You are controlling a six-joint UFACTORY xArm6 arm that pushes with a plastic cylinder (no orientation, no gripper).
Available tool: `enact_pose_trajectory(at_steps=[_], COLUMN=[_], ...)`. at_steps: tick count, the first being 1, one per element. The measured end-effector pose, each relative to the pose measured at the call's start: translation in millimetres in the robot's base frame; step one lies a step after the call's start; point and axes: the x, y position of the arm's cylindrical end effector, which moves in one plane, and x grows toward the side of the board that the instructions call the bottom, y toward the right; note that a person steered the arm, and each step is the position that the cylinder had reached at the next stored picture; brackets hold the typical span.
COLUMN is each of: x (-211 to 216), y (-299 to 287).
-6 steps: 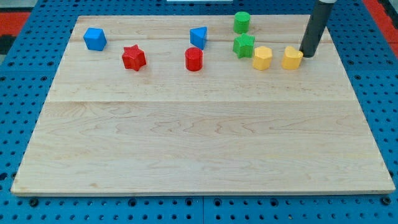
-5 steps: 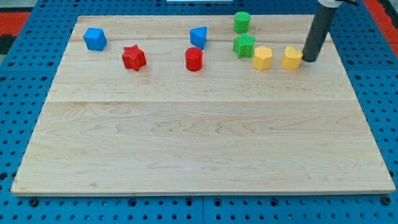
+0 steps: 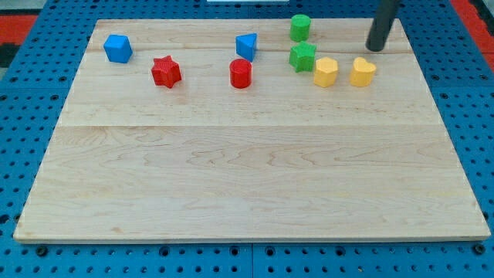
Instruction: Slightly push the green star towards the left of the board
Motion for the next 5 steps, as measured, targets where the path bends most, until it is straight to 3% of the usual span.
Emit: enact_pose_trajectory(at_steps=[5], x=[28], y=[-111])
